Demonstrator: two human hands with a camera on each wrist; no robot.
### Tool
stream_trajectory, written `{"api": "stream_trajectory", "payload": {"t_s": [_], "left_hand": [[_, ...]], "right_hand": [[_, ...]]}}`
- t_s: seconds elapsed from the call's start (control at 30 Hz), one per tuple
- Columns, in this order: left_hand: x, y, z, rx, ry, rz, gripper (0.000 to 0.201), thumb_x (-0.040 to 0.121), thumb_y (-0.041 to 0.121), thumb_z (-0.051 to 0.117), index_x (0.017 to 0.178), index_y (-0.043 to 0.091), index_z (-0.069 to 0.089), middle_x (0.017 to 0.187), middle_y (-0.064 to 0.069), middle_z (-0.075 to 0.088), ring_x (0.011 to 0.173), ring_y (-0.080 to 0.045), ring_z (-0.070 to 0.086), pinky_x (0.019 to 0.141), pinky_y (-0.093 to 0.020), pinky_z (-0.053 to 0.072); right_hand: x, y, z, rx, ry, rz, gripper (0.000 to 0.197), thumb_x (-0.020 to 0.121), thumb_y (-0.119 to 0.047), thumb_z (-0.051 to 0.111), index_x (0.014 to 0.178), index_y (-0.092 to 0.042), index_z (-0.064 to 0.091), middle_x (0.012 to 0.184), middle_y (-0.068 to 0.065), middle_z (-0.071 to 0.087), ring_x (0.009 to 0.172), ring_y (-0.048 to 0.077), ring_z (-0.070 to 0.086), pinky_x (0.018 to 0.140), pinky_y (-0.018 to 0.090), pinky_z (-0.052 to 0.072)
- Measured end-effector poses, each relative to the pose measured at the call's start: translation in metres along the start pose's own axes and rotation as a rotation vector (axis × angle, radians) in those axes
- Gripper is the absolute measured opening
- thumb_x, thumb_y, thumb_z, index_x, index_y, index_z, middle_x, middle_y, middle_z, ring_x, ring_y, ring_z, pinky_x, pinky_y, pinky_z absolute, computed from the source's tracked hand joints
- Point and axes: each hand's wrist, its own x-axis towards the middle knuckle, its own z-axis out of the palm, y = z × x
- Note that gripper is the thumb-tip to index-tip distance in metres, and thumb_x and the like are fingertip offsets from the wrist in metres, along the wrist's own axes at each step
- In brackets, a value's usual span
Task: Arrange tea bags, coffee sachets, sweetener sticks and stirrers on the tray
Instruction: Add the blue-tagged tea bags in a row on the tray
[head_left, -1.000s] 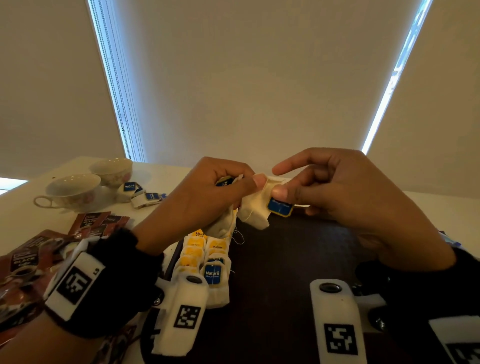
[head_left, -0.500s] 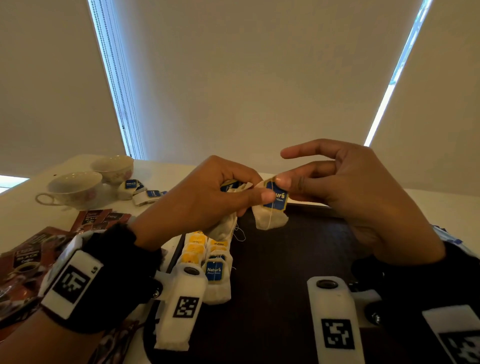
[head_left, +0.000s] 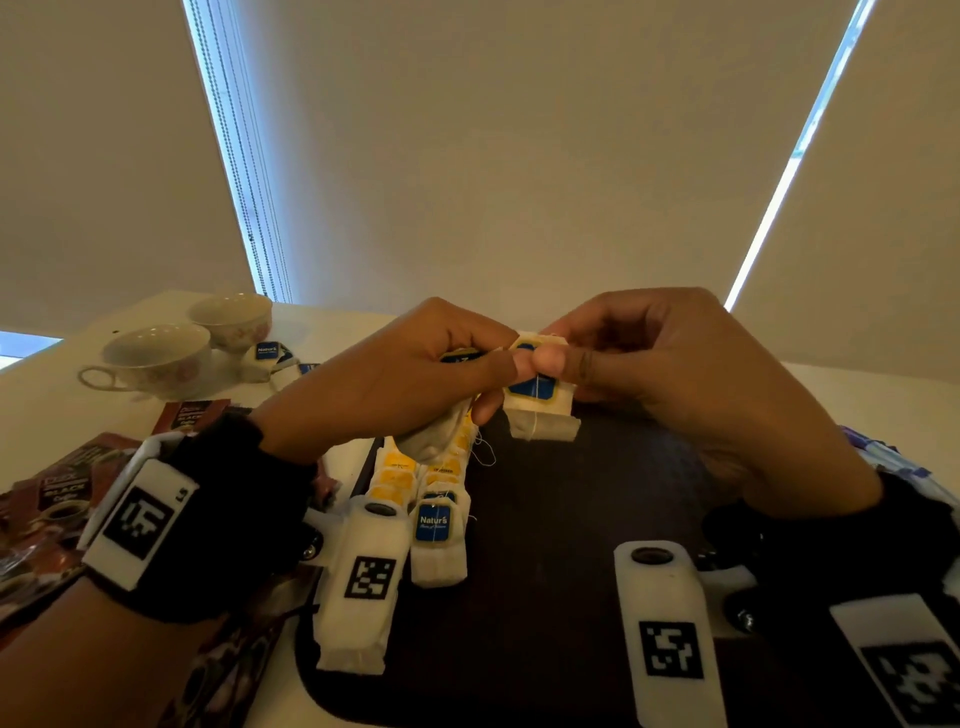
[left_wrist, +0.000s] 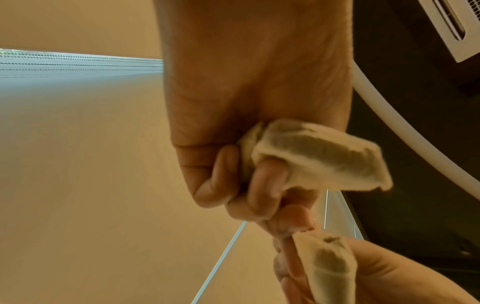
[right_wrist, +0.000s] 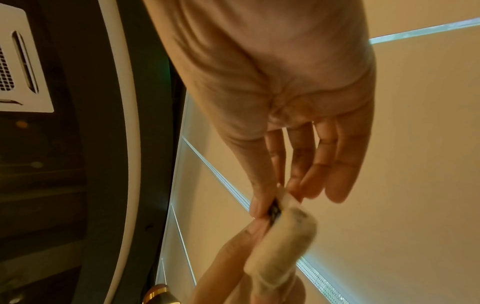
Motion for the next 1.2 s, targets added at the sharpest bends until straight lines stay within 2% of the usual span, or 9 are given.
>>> {"api": "stream_trajectory", "payload": {"t_s": [0.17, 0.33, 0.43, 0.57, 0.7, 0.8, 0.93, 1.07, 1.2], "left_hand": [[-0.002, 0.001, -0.003, -0.035, 0.030, -0.011, 0.031, 0.091, 0.032, 0.048, 0.064, 0.031, 0.064, 0.051, 0.005, 0.058, 0.045, -0.003, 0.050, 0.050, -0.013, 0.041], [-0.008, 0.008, -0.021, 0.102, 0.070, -0.040, 0.035, 0.089, 0.038, 0.053, 0.074, 0.011, 0.070, 0.050, 0.007, 0.054, 0.042, 0.000, 0.049, 0.048, -0.005, 0.035], [-0.017, 0.006, -0.046, 0.101, 0.269, -0.051, 0.030, 0.091, 0.034, 0.054, 0.095, 0.010, 0.073, 0.053, 0.007, 0.054, 0.042, 0.000, 0.048, 0.048, -0.004, 0.036], [-0.029, -0.003, -0.072, 0.080, 0.427, -0.052, 0.034, 0.093, 0.040, 0.051, 0.095, 0.015, 0.073, 0.060, 0.002, 0.056, 0.048, -0.001, 0.048, 0.057, -0.010, 0.042], [-0.034, -0.006, -0.083, 0.069, 0.466, -0.037, 0.034, 0.093, 0.043, 0.051, 0.094, 0.017, 0.073, 0.056, 0.007, 0.055, 0.050, -0.003, 0.047, 0.057, -0.014, 0.041], [-0.034, -0.006, -0.085, 0.057, 0.458, -0.022, 0.032, 0.094, 0.039, 0.052, 0.095, 0.015, 0.073, 0.054, 0.010, 0.055, 0.050, -0.002, 0.048, 0.056, -0.012, 0.040], [-0.034, -0.007, -0.085, 0.033, 0.427, -0.003, 0.033, 0.094, 0.038, 0.052, 0.097, 0.012, 0.072, 0.055, 0.008, 0.055, 0.049, -0.002, 0.049, 0.056, -0.009, 0.040], [-0.032, -0.010, -0.084, 0.024, 0.417, -0.020, 0.033, 0.093, 0.040, 0.052, 0.096, 0.014, 0.073, 0.054, 0.010, 0.055, 0.049, -0.002, 0.049, 0.056, -0.009, 0.040], [-0.031, -0.012, -0.084, 0.015, 0.411, -0.028, 0.033, 0.093, 0.039, 0.052, 0.097, 0.014, 0.072, 0.054, 0.009, 0.055, 0.049, -0.002, 0.050, 0.056, -0.005, 0.039]], "right_hand": [[0.002, 0.002, 0.000, 0.078, -0.014, 0.026, 0.027, 0.058, -0.025, 0.072, 0.081, -0.011, 0.071, 0.082, 0.013, 0.073, 0.083, 0.026, 0.070, 0.075, 0.037, 0.058], [0.000, 0.004, 0.004, 0.086, -0.013, 0.119, 0.027, 0.056, -0.021, 0.072, 0.080, -0.008, 0.068, 0.078, 0.012, 0.072, 0.066, 0.014, 0.069, 0.063, 0.025, 0.057], [0.000, 0.006, 0.016, -0.095, -0.203, 0.284, 0.025, 0.059, -0.019, 0.073, 0.081, -0.009, 0.067, 0.076, 0.007, 0.073, 0.067, 0.013, 0.069, 0.061, 0.023, 0.058], [0.000, 0.013, 0.041, -0.221, -0.524, 0.512, 0.015, 0.074, -0.014, 0.070, 0.087, -0.015, 0.063, 0.077, -0.002, 0.072, 0.067, 0.006, 0.069, 0.057, 0.016, 0.054], [0.007, 0.023, 0.061, -0.179, -0.638, 0.619, 0.015, 0.080, -0.013, 0.068, 0.093, -0.014, 0.062, 0.085, 0.001, 0.072, 0.071, 0.007, 0.069, 0.060, 0.017, 0.055], [0.018, 0.033, 0.074, -0.213, -0.600, 0.645, 0.015, 0.081, -0.009, 0.067, 0.095, -0.011, 0.060, 0.086, 0.005, 0.071, 0.066, 0.006, 0.068, 0.057, 0.016, 0.054], [0.025, 0.047, 0.082, -0.387, -0.614, 0.638, 0.013, 0.081, -0.015, 0.069, 0.092, -0.015, 0.062, 0.077, -0.003, 0.068, 0.062, 0.003, 0.065, 0.056, 0.017, 0.052], [0.024, 0.052, 0.087, -0.522, -0.615, 0.555, 0.019, 0.079, -0.022, 0.073, 0.092, -0.018, 0.059, 0.082, -0.004, 0.062, 0.068, 0.006, 0.060, 0.060, 0.020, 0.051], [0.013, 0.047, 0.089, -0.673, -0.512, 0.330, 0.033, 0.074, -0.031, 0.076, 0.088, -0.028, 0.046, 0.085, -0.012, 0.050, 0.081, 0.007, 0.054, 0.074, 0.026, 0.051]]}}
